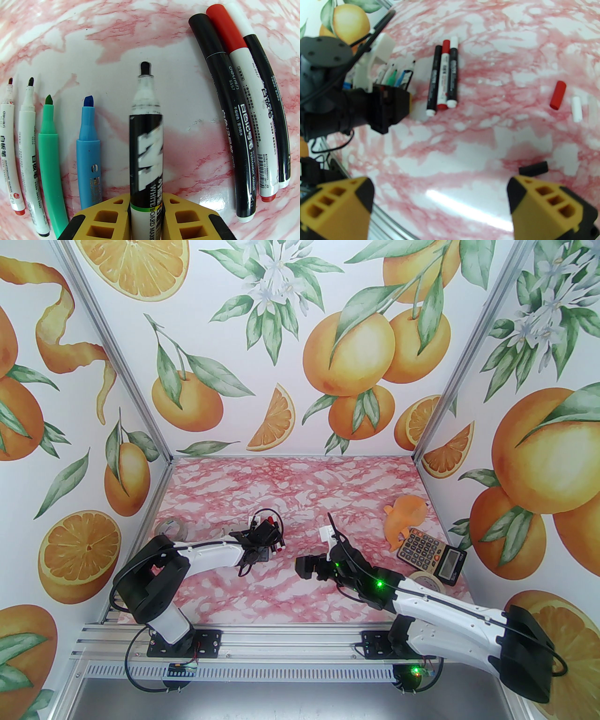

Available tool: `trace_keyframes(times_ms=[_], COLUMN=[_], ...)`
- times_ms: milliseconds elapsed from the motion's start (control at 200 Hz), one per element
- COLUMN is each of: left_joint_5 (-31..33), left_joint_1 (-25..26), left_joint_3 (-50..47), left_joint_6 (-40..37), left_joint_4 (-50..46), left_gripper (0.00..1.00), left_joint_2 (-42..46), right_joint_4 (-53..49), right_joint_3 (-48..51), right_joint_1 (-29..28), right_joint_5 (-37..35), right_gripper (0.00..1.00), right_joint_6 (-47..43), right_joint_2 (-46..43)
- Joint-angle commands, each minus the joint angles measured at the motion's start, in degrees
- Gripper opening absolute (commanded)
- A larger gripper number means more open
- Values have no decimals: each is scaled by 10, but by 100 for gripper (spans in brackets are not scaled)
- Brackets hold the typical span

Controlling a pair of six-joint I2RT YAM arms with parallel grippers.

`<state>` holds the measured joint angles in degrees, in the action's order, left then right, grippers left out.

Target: Open the pen caps

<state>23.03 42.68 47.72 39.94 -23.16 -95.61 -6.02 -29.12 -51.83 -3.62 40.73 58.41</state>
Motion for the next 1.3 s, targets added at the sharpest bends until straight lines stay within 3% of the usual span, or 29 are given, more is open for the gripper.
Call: trace_keyframes(times_ms=[0,315,575,801,1031,1296], left_joint_5=[16,18,14,-64,-200,-243], left_joint_1=[1,14,39,39,23,20], left_joint_3=[-2,0,15,-29,-113,-124], left_joint_6=[-3,3,4,-32,-78,-90], left_joint_4=[-32,-48,-74,-8,125,145], left_gripper=[25,29,29,28,29,30], left_joint_2=[9,43,116,214,316,324], right_joint_4=[-12,-16,-111,-148,-117,-118], right_joint_3=[-7,-4,-11,-21,-24,-41], right_joint_1=[-5,-4,-4,-3,16,35], right_joint_5=[-21,-29,-135,-163,-128,-130], right_gripper=[99,99,90,74,64,54], right_joint_6=[10,18,106,160,185,178], right_joint_2=[-4,-3,-6,21,74,127])
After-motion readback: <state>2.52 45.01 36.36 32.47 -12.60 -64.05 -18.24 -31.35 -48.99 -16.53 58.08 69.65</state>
